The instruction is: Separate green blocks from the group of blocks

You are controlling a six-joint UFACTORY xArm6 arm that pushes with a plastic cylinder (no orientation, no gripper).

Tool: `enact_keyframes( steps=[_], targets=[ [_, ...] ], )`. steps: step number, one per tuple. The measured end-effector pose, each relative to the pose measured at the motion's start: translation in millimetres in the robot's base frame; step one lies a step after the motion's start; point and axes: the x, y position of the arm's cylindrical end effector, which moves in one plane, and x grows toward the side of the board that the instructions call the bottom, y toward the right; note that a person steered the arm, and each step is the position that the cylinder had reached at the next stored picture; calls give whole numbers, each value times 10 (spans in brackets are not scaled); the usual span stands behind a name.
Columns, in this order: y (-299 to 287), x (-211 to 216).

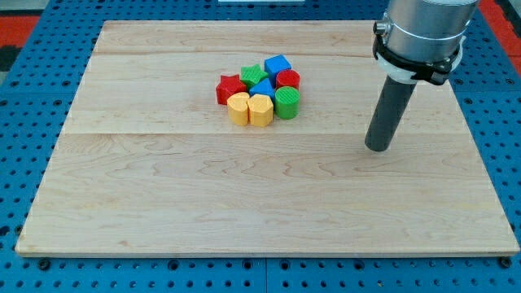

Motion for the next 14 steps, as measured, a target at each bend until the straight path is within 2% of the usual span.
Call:
enact_keyframes(
  steps=[4, 5, 6, 9, 11, 12, 14],
  targets=[
    [-146, -116],
    [-713, 121],
    [-956, 126],
    [-973, 117],
    [-909, -532],
    [-1194, -701],
    [-1756, -1355]
  ],
)
